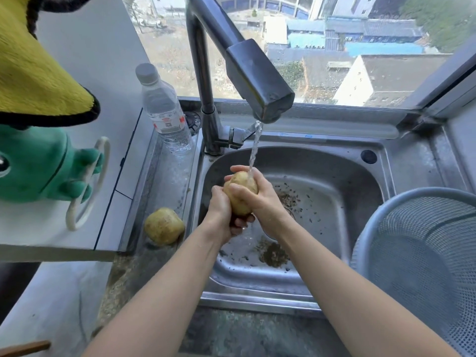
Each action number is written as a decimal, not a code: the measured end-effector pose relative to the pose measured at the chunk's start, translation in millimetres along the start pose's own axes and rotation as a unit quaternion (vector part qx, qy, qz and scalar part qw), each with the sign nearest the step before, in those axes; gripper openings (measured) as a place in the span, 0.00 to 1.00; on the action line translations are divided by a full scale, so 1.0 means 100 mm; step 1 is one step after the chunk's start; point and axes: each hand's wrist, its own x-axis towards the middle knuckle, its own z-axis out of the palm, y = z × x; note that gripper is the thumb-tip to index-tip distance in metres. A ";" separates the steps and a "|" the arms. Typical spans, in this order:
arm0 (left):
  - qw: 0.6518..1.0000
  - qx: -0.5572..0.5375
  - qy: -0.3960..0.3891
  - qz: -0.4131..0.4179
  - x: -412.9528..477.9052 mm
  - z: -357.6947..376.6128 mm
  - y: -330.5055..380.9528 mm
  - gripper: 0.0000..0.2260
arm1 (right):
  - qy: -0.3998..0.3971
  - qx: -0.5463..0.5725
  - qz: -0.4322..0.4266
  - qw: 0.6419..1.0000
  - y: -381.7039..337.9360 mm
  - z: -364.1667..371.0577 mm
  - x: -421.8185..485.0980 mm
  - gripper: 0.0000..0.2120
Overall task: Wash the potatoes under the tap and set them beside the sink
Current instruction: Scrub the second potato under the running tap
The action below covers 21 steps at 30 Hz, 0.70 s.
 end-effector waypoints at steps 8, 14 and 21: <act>0.965 0.121 0.076 0.219 0.02 0.16 -0.12 0.32 | 0.116 0.055 0.026 0.991 -0.01 0.03 0.08 0.14; 0.914 0.206 0.205 0.284 -0.05 0.15 -0.11 0.24 | 0.147 0.134 0.067 0.978 -0.06 0.04 0.09 0.09; 0.902 0.178 0.097 0.380 0.03 0.04 -0.22 0.28 | 0.138 0.177 0.250 0.942 -0.18 0.05 0.11 0.20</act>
